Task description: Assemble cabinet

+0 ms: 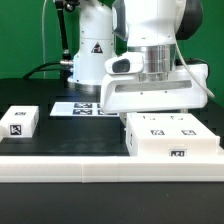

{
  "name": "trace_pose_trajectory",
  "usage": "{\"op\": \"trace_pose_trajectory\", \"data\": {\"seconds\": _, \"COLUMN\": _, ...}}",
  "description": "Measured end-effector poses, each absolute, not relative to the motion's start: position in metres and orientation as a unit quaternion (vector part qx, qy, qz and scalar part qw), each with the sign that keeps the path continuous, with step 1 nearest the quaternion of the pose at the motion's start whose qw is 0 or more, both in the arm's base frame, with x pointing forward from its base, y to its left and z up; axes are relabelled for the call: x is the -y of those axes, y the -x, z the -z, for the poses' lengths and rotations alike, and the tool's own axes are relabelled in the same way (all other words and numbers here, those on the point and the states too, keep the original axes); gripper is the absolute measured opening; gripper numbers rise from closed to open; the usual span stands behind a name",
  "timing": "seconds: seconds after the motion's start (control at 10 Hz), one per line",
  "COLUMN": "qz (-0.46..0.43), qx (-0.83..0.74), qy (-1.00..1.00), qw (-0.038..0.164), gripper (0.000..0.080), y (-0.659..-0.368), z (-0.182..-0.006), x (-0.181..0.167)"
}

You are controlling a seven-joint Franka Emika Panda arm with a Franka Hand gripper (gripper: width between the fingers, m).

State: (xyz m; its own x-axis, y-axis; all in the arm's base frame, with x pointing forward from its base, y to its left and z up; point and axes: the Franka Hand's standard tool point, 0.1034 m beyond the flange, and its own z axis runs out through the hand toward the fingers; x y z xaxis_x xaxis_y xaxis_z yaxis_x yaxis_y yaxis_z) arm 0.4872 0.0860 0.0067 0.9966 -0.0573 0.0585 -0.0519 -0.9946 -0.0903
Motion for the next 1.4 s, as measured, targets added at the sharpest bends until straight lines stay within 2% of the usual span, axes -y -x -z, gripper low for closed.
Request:
{"op": "trace_pose_trajectory", "data": {"seconds": 0.3, "qz": 0.034, "qx": -0.027, "qy": 0.998, "qw": 0.045, "gripper": 0.0797, "y": -0.4906, "z": -0.0072, "x": -0.0868}}
{"op": "trace_pose_trajectory", "data": {"seconds": 0.4, "qz": 0.035, "qx": -0.026, "qy": 0.998, "qw": 0.045, "gripper": 0.0657, "y": -0.4907, "z": -0.0070, "x": -0.0875}}
{"op": "trace_pose_trajectory", "data": {"seconds": 0.5, "qz": 0.035, "qx": -0.026, "qy": 0.998, "qw": 0.045, "gripper": 0.0657, "y": -0.4906, "z": -0.0067, "x": -0.0878}}
{"op": "trace_pose_trajectory", "data": {"seconds": 0.7, "qz": 0.035, "qx": -0.025, "qy": 0.998, "qw": 0.046, "gripper": 0.0384, "y": -0.4904, "z": -0.0066, "x": -0.0883}}
{"op": "trace_pose_trajectory", "data": {"seconds": 0.8, "qz": 0.035, "qx": -0.023, "qy": 0.998, "qw": 0.045, "gripper": 0.0205, "y": -0.4904, "z": -0.0065, "x": -0.0886}}
{"op": "trace_pose_trajectory", "data": {"seconds": 1.0, "qz": 0.030, "qx": -0.021, "qy": 0.998, "qw": 0.045, "gripper": 0.0176, "y": -0.4867, "z": -0.0045, "x": -0.0881}}
{"op": "trace_pose_trajectory", "data": {"seconds": 1.4, "qz": 0.030, "qx": -0.019, "qy": 0.998, "qw": 0.045, "gripper": 0.0175, "y": -0.4866, "z": -0.0045, "x": -0.0884}}
